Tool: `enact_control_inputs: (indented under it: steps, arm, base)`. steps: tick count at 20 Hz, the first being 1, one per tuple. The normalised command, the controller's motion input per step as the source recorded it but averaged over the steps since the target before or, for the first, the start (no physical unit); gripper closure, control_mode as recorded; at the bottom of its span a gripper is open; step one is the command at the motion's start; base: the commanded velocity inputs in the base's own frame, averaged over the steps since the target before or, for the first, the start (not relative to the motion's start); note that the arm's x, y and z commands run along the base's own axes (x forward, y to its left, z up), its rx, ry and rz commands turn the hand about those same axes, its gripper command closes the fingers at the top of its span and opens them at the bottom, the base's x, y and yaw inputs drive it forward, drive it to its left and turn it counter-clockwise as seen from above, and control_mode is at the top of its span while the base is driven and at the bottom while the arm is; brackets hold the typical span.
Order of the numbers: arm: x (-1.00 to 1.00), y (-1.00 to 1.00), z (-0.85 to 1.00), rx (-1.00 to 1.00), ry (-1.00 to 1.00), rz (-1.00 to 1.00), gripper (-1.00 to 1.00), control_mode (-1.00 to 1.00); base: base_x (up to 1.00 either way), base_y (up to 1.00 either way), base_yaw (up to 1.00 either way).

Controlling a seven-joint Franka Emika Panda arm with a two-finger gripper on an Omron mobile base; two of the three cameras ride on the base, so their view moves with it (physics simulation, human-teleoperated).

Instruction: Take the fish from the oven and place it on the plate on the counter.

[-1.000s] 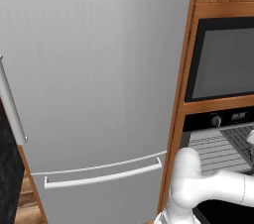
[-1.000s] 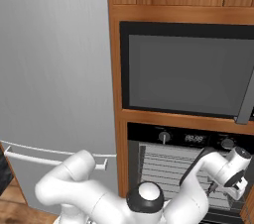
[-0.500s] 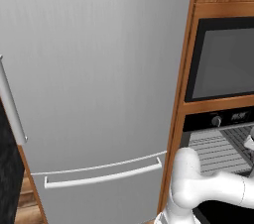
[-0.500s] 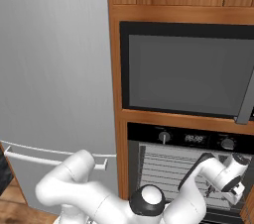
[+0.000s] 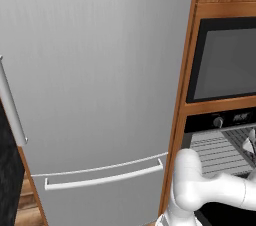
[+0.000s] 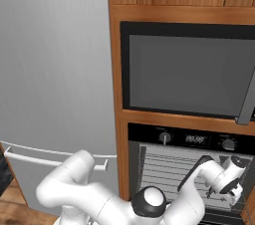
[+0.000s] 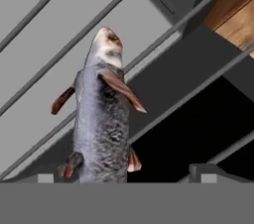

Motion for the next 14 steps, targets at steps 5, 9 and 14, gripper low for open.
enact_control_inputs:
  steps: [5,9,14]
  arm:
    - [0.35,-0.16,-0.39,-0.01,-0.06,0.01,-1.00,-1.00]
    - [0.36,-0.33,-0.40,0.00,-0.07,0.04,-1.00,-1.00]
    - [0.10,-0.12,-0.76,0.00,-0.03,0.04,-1.00,-1.00]
  base:
    - [0.00,0.00,0.00]
    - [0.00,0.00,0.00]
    - [0.00,0.00,0.00]
